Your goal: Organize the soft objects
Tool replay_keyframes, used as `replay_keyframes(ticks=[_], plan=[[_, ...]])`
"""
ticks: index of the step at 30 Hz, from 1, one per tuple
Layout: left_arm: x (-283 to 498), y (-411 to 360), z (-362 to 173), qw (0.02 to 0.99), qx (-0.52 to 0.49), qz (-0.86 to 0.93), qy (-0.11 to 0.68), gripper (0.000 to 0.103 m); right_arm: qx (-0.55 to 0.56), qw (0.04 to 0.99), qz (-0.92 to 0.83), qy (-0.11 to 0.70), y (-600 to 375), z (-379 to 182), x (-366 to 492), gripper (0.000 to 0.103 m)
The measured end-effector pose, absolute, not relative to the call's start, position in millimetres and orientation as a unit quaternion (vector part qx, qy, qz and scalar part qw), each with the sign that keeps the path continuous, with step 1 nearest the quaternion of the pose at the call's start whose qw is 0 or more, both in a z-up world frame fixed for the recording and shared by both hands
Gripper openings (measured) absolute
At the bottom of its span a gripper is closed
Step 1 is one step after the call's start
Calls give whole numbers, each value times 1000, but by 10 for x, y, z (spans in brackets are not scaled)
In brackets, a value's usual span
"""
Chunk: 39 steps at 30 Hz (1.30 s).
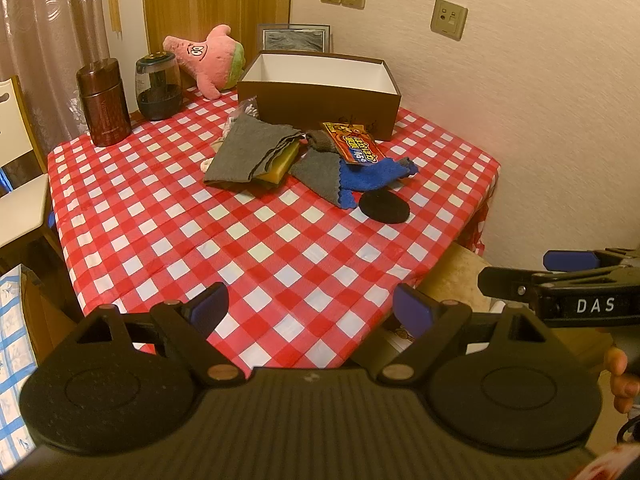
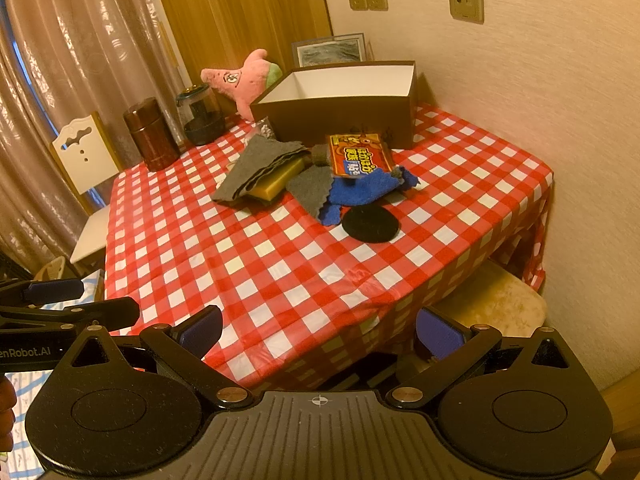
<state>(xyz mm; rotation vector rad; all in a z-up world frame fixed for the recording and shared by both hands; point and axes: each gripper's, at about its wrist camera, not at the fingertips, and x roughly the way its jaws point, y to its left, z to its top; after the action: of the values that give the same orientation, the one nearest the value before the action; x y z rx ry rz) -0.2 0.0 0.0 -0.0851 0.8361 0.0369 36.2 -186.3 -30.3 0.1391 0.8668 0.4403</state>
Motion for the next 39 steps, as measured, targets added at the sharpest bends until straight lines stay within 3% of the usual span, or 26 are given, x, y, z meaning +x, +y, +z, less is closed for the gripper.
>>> replay_keyframes(ticks=[39], plan=[[34,-15,-26,912,-41,18,407,88,68,882,211,416,-1776,-356,535,103]])
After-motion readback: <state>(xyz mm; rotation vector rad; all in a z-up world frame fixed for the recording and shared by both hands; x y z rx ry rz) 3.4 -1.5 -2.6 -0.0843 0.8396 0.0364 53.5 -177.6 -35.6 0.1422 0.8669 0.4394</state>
